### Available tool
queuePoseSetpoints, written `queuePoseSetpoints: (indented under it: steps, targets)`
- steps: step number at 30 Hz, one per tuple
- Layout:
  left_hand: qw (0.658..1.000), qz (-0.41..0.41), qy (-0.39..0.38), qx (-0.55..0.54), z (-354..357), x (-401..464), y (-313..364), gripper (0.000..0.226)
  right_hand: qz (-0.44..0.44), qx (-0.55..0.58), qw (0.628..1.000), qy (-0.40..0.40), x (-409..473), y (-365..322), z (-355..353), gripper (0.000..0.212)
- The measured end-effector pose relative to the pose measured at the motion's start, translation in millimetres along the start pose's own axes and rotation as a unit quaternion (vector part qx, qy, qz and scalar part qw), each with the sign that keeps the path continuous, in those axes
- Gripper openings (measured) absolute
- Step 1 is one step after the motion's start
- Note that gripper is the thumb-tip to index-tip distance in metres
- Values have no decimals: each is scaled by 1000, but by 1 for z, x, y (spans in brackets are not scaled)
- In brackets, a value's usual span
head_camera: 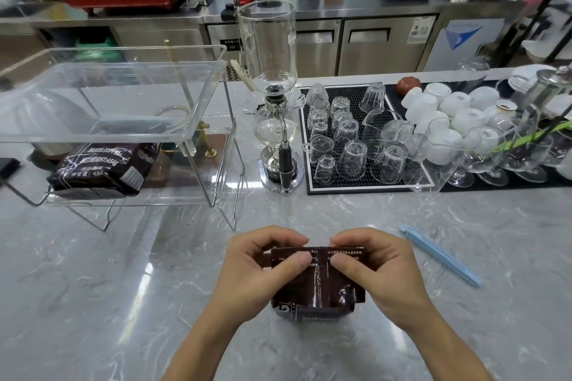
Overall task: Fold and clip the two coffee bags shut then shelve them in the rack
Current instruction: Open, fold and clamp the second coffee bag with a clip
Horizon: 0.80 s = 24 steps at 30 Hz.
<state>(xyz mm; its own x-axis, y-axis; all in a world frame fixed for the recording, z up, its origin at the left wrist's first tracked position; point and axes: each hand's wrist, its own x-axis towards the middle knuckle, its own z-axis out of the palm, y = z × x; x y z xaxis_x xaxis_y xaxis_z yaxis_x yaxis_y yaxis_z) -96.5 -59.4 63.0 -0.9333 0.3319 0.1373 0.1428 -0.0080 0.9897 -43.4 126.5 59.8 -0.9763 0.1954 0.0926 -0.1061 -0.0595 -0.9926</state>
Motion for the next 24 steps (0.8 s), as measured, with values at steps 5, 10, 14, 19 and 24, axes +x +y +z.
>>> queuePoseSetpoints:
  steps: [5, 10, 14, 19, 24]
  targets:
    - [1000, 14, -5, 2, 10, -2, -2, 18, 23, -4, 1000, -8, -3, 2, 10, 14]
    - [999, 28, 39, -4, 19, -5, -7, 18, 2, -10, 1000, 20, -3, 10, 15, 6]
    - [995, 45, 84, -12, 24, -8, -10, 14, -27, 2, 999, 45, -5, 14, 19, 13]
    - [988, 76, 131, 30, 32, -14, -18, 10, -36, -7, 995, 94, -13, 22, 25, 45]
    - [975, 107, 172, 93, 33, -20, -29, 16, -74, -90, 982, 146, -21, 31, 35, 44]
